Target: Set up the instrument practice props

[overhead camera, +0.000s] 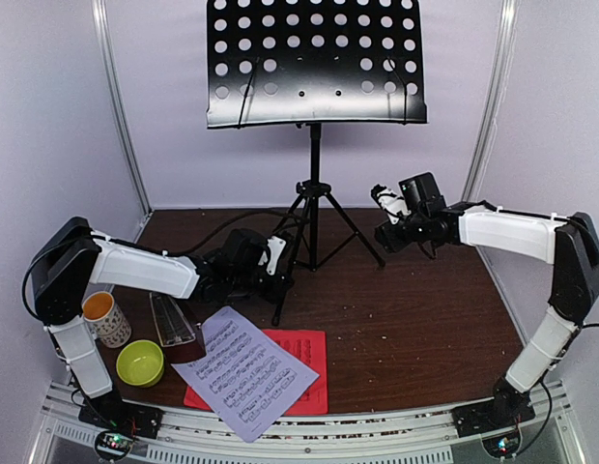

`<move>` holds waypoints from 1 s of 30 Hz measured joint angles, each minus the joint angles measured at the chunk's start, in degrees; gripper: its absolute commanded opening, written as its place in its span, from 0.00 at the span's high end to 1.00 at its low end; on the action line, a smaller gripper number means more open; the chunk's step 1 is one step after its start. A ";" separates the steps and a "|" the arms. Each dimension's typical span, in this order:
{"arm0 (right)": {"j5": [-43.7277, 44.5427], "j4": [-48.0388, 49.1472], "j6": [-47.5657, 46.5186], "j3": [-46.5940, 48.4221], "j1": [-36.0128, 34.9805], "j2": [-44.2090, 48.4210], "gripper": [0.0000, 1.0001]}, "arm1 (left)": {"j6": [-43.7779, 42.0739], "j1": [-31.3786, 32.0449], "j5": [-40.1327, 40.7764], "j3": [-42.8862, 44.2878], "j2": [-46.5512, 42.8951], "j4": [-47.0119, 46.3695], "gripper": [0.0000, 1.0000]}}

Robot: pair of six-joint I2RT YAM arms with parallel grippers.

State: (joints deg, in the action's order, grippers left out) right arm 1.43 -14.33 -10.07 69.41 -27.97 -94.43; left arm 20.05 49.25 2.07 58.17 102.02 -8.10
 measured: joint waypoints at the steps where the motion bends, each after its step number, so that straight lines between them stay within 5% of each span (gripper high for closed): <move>1: -0.33 0.04 0.44 -0.79 -0.07 0.92 0.37 | -0.09 0.00 0.00 -0.02 0.00 0.00 1.00; 20: -13.09 0.98 11.89 -16.15 -5.14 17.16 0.43 | -5.60 -2.64 -3.41 -3.54 -4.50 3.48 1.00; 23: -15.30 0.90 14.45 -17.40 -7.41 17.42 0.48 | -5.79 -2.80 -3.85 -3.54 -4.50 3.50 0.90; 27: -20.55 1.46 19.63 -19.89 -11.30 17.05 0.49 | -6.51 -2.84 -4.26 -3.54 -4.52 3.76 0.63; 30: -24.20 3.02 24.90 -22.80 -13.75 15.80 0.49 | -7.54 -2.82 -4.59 -4.22 -5.07 5.31 0.55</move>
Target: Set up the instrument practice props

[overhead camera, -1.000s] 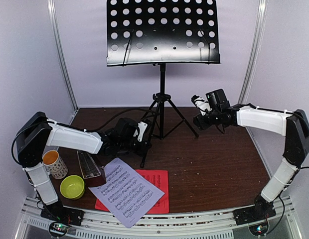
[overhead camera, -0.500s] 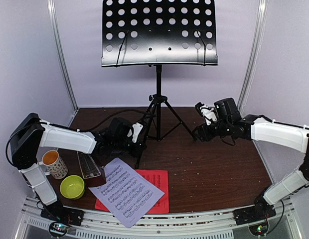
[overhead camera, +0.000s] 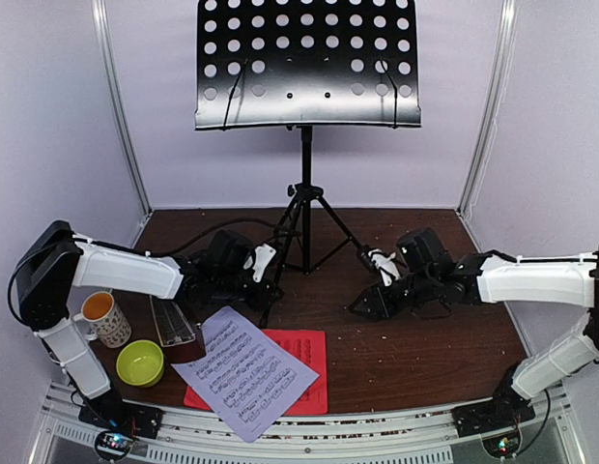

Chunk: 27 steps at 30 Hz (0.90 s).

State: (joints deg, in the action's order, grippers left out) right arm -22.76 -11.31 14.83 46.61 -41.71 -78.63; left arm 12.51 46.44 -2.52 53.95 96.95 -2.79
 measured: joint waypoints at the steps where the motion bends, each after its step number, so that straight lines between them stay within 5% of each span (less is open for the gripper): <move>1: -1.14 0.83 1.60 -1.16 -0.81 -0.50 0.48 | -0.15 0.00 0.00 -0.74 -0.61 0.24 0.54; 9: -7.19 10.14 18.03 -7.26 -4.98 -6.60 0.48 | -0.90 0.00 1.05 -4.00 -7.26 1.33 0.51; 27: -8.76 32.22 38.62 -4.63 -9.75 -24.37 0.55 | -1.53 0.00 2.97 -4.83 -8.59 1.33 0.50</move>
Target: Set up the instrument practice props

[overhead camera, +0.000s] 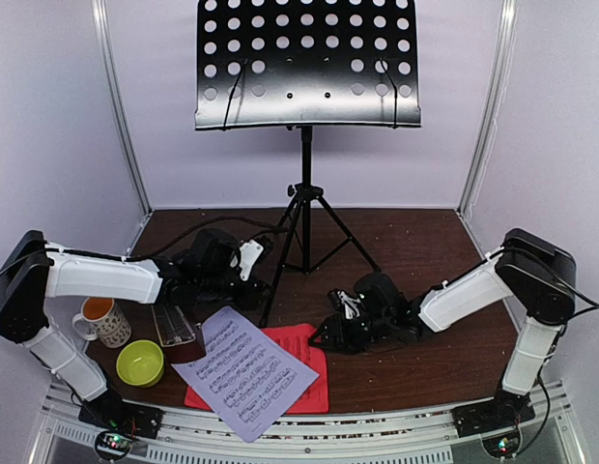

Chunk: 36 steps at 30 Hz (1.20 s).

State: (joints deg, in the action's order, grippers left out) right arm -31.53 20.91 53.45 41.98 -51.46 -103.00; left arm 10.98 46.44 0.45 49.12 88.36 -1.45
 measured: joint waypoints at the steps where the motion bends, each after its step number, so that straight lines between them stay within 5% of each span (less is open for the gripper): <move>1: -0.09 1.51 1.14 0.00 -0.04 -0.63 0.57 | 0.00 0.00 0.02 -0.07 -0.02 -0.02 0.50; 7: -0.42 10.69 8.63 -1.20 -0.20 -2.78 0.71 | 0.02 0.00 0.13 -1.09 -0.39 -0.15 0.50; 16: -1.79 21.79 14.93 -1.84 -0.87 -2.97 0.53 | 0.00 0.00 0.33 -1.11 -0.50 -0.17 0.49; 22: -2.73 24.39 16.98 -1.88 -2.10 -3.69 0.82 | 0.00 0.00 0.83 -1.11 -1.20 -0.17 0.49; 26: -1.05 19.08 13.92 -2.08 -2.19 -2.25 1.00 | 0.00 0.00 1.14 -1.14 -2.21 -0.17 0.48; 36: 8.70 -6.99 -4.13 0.79 -1.88 10.43 1.00 | -0.22 0.00 2.38 -1.36 -4.70 0.02 0.42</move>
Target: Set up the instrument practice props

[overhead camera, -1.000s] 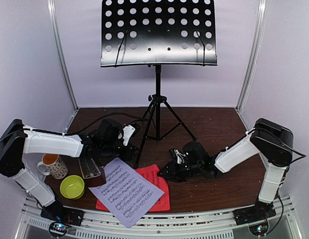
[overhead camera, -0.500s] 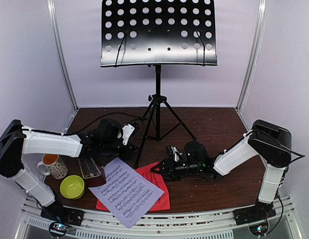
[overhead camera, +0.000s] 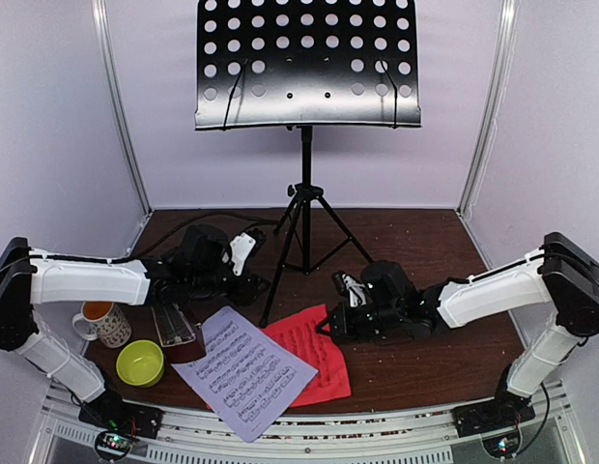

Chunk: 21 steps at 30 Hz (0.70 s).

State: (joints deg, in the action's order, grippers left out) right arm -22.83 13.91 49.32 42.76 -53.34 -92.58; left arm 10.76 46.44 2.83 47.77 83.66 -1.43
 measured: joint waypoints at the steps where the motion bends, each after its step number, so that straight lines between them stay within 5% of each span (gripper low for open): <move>1: 0.92 -1.97 -1.81 0.33 0.15 1.53 1.00 | 0.00 0.00 0.04 -0.22 -0.46 0.02 0.41; 9: 7.06 -11.30 -16.59 -1.44 0.42 13.79 1.00 | -0.26 0.00 0.85 -0.66 -2.14 0.26 0.36; 21: 16.22 -27.41 -38.49 0.07 0.50 35.80 1.00 | -2.56 0.00 -1.55 -0.66 -7.52 0.52 0.02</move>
State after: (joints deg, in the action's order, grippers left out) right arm -6.61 -13.50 10.83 42.83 -52.84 -56.77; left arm 8.21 46.44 1.28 47.11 76.14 -0.91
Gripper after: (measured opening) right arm 0.010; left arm 0.931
